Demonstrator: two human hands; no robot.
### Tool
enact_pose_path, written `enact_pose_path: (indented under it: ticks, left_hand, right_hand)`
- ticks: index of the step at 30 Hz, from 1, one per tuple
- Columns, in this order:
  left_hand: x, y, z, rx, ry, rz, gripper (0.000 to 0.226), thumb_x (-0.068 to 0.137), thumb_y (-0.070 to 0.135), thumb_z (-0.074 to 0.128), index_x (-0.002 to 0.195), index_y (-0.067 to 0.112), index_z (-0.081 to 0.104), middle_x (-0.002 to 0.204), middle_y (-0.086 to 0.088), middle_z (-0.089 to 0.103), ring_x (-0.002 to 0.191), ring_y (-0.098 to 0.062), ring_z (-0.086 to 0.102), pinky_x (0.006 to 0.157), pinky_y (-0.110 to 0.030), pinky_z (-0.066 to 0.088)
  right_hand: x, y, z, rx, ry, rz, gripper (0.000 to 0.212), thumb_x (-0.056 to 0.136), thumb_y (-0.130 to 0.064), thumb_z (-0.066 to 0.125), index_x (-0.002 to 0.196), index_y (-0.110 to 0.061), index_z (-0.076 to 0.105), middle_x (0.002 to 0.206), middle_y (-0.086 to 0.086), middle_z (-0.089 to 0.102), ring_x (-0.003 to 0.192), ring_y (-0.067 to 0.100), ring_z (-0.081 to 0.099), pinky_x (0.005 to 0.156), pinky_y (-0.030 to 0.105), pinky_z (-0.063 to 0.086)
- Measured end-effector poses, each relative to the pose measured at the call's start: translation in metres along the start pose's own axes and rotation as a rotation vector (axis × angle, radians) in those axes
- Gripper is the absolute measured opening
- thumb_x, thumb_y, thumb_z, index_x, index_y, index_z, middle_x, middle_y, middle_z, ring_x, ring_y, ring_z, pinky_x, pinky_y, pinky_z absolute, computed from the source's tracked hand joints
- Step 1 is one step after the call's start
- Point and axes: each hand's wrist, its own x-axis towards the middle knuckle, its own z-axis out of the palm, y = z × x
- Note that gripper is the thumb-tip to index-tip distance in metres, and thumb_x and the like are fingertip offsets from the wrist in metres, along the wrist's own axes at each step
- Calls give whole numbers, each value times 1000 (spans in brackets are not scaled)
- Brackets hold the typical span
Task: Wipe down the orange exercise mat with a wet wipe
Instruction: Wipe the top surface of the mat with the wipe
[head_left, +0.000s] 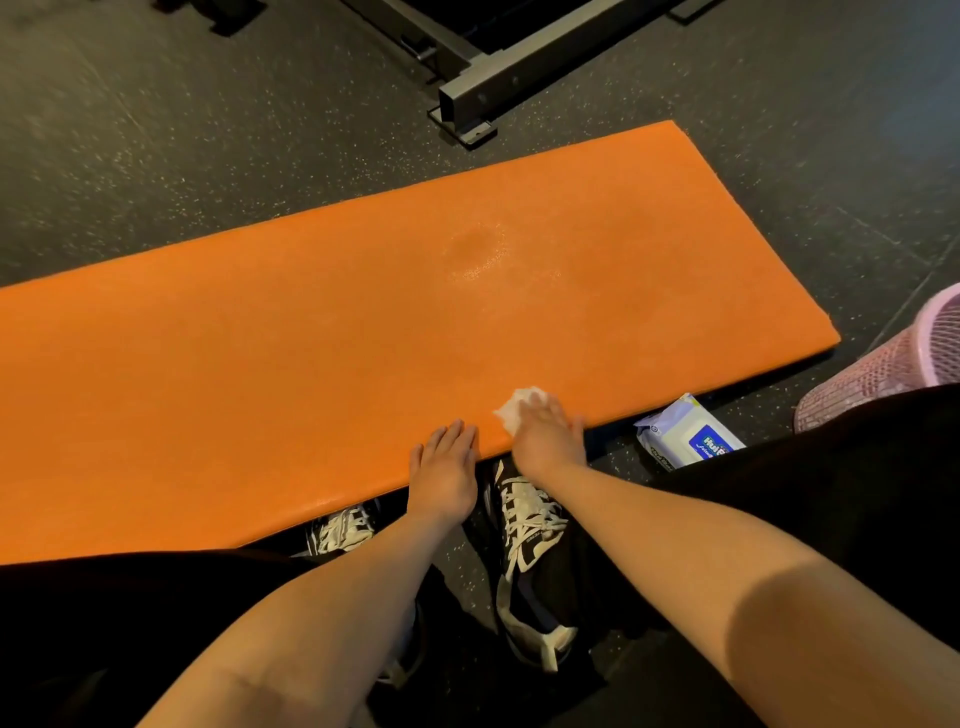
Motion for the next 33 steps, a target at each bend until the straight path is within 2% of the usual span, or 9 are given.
enact_pose_path:
  ticks: [3,9,14,20,22,25,27,30,33]
  left_hand:
    - [2,-1,-3,8,-27,-6,48,111,34,22,158,28,25,167,7,15,154,-18,6,124,-46,3]
    - [-1,3,-2,-86,-9,-30,47,110,34,25,156,24,34,165,3,25,153,-20,15,124,-45,9]
    - [-2,3,-16,-302,50,-35,48,109,38,34,151,16,44,152,-6,47,140,-27,42,114,-38,34]
    - [-9,15,-35,-643,118,-126,31,105,41,47,119,17,60,117,-2,66,100,-18,59,72,-27,40]
    - [-11,15,-38,-710,196,-152,24,102,38,54,109,17,61,107,1,66,95,-17,60,67,-24,39]
    - [-13,12,-45,-842,238,-201,23,101,32,58,118,17,61,117,-3,66,105,-19,61,80,-28,44]
    - [-15,13,-51,-904,214,-217,40,101,33,58,137,19,51,125,-4,62,110,-20,60,87,-31,45]
    - [-18,21,-57,-957,229,-242,52,102,27,58,149,19,37,107,2,57,90,-11,59,73,-26,47]
    - [-18,25,-56,-980,263,-276,36,103,18,55,138,15,47,114,-4,61,83,-9,58,60,-19,44]
  right_hand:
    - [1,3,-4,46,-30,144,65,103,-22,34,163,-24,8,170,-5,-7,156,25,-11,125,54,-2]
    - [-17,-26,12,-30,-94,-214,59,105,-20,36,161,-25,21,170,-4,8,156,23,-3,126,48,2]
    - [-11,-24,-1,422,-36,-186,46,110,-17,37,156,-18,37,166,4,26,153,26,20,124,41,23]
    - [-24,-52,-22,752,7,-148,45,109,-13,39,153,-21,43,161,3,34,147,24,34,120,39,33]
    - [-26,-58,-24,818,8,-172,46,107,-9,42,151,-22,46,160,4,37,147,24,34,119,38,34]
    - [-31,-63,-26,891,15,-171,46,107,-10,46,152,-21,46,160,4,38,144,22,39,111,28,38]
    - [-37,-65,-26,931,-12,-183,48,107,-10,46,154,-23,42,162,3,34,146,22,36,114,32,39]
    - [-46,-68,-24,978,-30,-164,49,108,-8,44,155,-22,40,163,4,32,148,24,35,116,36,39]
    - [-45,-69,-24,908,52,-138,46,106,-10,49,150,-19,47,150,5,47,131,23,51,97,28,46]
